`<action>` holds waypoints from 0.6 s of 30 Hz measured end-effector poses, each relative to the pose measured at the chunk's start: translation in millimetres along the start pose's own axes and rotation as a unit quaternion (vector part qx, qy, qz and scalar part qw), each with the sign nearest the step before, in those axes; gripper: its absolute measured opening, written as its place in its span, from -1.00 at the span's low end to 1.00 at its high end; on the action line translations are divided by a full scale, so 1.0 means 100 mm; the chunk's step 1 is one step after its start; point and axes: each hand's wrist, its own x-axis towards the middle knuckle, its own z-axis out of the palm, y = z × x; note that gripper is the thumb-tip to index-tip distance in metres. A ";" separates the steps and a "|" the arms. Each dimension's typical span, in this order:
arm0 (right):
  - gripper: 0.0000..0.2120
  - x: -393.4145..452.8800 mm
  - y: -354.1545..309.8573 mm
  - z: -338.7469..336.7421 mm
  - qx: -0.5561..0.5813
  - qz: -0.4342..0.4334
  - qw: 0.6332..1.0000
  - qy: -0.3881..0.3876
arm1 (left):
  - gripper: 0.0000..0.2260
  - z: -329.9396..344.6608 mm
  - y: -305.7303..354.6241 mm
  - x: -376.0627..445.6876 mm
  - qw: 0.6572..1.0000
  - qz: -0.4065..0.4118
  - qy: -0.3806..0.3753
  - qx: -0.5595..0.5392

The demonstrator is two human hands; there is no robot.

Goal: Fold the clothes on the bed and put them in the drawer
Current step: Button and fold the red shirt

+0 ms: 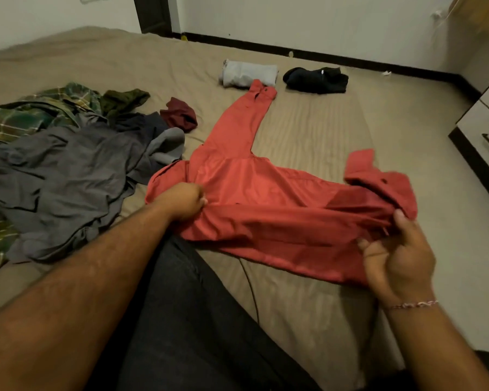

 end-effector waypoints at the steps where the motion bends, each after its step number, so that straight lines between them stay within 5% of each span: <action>1: -0.77 0.08 -0.06 -0.01 0.017 -0.010 1.000 -0.006 | -0.84 -0.01 -0.04 0.01 0.999 -0.015 0.037 -0.027; 8: -0.71 0.31 -0.22 -0.32 0.067 0.013 0.997 -0.028 | -0.86 -0.01 -0.06 -0.08 0.998 0.003 0.046 0.047; 13: -0.74 0.32 0.02 -0.77 -0.079 0.112 0.955 0.265 | -0.84 -0.08 0.17 0.05 0.996 -0.007 0.056 0.065; 16: -0.78 0.39 0.10 -0.95 -0.160 0.072 0.935 0.308 | -0.69 -0.04 0.41 0.21 0.998 -0.025 0.052 0.000; 18: -0.43 0.40 0.06 -1.01 -0.313 -0.025 0.896 0.313 | -0.66 0.09 0.52 0.24 1.000 -0.015 0.001 -0.008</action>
